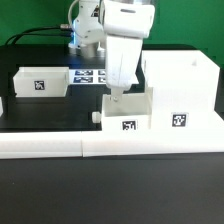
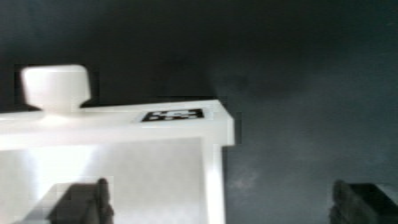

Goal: Assemble drawer

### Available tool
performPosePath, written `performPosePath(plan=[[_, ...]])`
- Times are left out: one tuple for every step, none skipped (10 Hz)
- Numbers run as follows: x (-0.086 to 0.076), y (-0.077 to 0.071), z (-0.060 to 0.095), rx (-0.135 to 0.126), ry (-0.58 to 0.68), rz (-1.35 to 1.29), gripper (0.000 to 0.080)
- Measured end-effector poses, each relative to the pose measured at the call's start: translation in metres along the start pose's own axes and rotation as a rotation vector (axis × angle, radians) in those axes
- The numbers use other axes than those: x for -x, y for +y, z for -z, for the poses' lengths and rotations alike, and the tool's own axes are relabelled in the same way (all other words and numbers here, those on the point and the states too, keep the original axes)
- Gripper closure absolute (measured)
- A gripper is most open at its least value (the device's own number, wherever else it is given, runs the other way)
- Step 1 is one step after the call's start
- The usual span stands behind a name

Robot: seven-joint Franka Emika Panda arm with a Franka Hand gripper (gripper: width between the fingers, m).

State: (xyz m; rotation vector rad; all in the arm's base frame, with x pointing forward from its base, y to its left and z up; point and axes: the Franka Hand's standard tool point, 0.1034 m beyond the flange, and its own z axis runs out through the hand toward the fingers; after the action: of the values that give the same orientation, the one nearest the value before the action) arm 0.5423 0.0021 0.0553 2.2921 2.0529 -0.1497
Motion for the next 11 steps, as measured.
performPosePath(plan=[[0.012, 0.000, 0.004, 0.004, -0.002, 0.030, 0.0157], [0.032, -0.001, 0.003, 0.001, -0.006, 0.064, 0.0151], [0.050, -0.003, -0.001, 0.000, -0.007, 0.080, 0.0151], [0.060, -0.005, -0.006, -0.004, -0.005, 0.076, 0.0150], [0.058, -0.005, -0.005, -0.004, -0.003, 0.068, 0.0150], [0.061, -0.005, -0.006, -0.005, -0.001, 0.079, 0.0150], [0.062, -0.006, -0.009, -0.007, -0.002, 0.083, 0.0150], [0.066, -0.008, -0.021, -0.014, 0.007, 0.123, 0.0150], [0.073, -0.009, -0.031, -0.029, 0.046, 0.124, 0.0150], [0.074, -0.009, -0.035, -0.037, 0.072, 0.118, 0.0150], [0.073, -0.009, -0.038, -0.051, 0.110, 0.113, 0.0150]])
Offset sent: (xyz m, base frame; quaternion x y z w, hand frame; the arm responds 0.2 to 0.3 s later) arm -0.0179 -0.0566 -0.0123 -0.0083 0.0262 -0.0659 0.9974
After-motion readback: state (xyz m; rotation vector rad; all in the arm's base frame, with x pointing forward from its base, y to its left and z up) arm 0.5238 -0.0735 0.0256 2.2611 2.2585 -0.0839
